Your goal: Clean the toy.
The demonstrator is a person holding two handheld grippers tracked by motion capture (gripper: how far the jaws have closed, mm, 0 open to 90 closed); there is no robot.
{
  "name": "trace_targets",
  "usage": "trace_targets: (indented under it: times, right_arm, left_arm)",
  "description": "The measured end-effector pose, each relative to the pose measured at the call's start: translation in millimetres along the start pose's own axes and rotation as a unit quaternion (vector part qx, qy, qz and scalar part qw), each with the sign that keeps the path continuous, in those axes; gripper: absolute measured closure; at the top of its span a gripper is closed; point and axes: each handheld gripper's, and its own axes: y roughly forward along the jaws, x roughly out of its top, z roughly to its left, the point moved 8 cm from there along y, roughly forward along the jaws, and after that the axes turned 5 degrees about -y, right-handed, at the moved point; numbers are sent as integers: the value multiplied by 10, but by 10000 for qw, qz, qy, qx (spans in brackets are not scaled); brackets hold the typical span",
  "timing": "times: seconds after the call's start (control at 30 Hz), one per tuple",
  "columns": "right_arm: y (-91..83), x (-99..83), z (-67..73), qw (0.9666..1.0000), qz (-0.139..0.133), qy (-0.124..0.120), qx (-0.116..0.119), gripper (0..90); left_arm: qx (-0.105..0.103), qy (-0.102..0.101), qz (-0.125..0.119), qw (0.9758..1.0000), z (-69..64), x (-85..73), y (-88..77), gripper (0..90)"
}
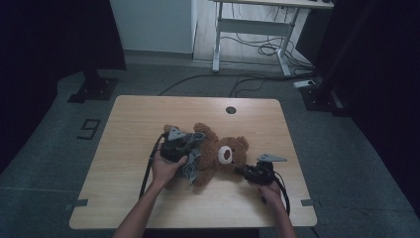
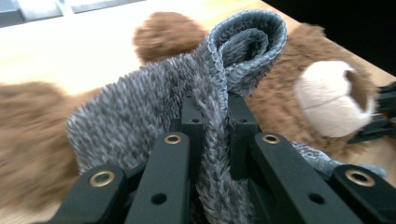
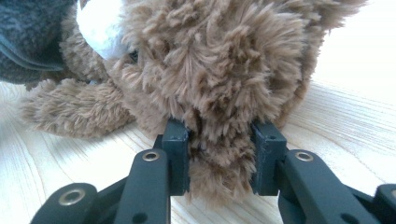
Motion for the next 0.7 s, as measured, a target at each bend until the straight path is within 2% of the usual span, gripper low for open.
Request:
trace_targets:
  times: [0.1, 0.17, 0.27, 0.37, 0.4, 0.5, 0.53, 0.57, 0.63, 0.7]
  right_arm:
    - [-1, -1, 0, 10000, 5, 0, 3, 650]
    - [-1, -2, 0, 10000, 12, 0, 6, 651]
    - [-2, -5, -2, 10000, 21, 12, 20, 651]
    - [-1, -5, 0, 10000, 20, 17, 30, 651]
    - [-1, -5, 0, 10000, 24, 16, 32, 652]
    - [-1, -8, -2, 10000, 36, 17, 37, 653]
    - [0, -9, -2, 10000, 38, 21, 39, 653]
    - [2, -9, -3, 10000, 32, 24, 38, 653]
    - [0, -10, -3, 10000, 44, 22, 37, 653]
    - [2, -11, -4, 10000, 41, 23, 34, 653]
  left_arm:
    - [155, -99, -4, 9998, 158, -13, -74, 804]
    - [342, -141, 6, 9993, 283, -37, -113, 804]
    - [551, -208, 168, 9981, 480, -139, -121, 804]
    - [628, -439, 269, 9967, 666, -274, -118, 804]
    - [638, -573, 305, 9958, 753, -353, -135, 804]
    - [652, -641, 295, 9954, 804, -388, -179, 804]
    - [595, -666, 151, 9959, 786, -343, -251, 804]
    - [595, -666, 151, 9959, 786, -343, -251, 804]
    - [533, -584, -39, 9969, 708, -237, -334, 804]
    - [422, -441, -231, 9979, 560, -102, -408, 805]
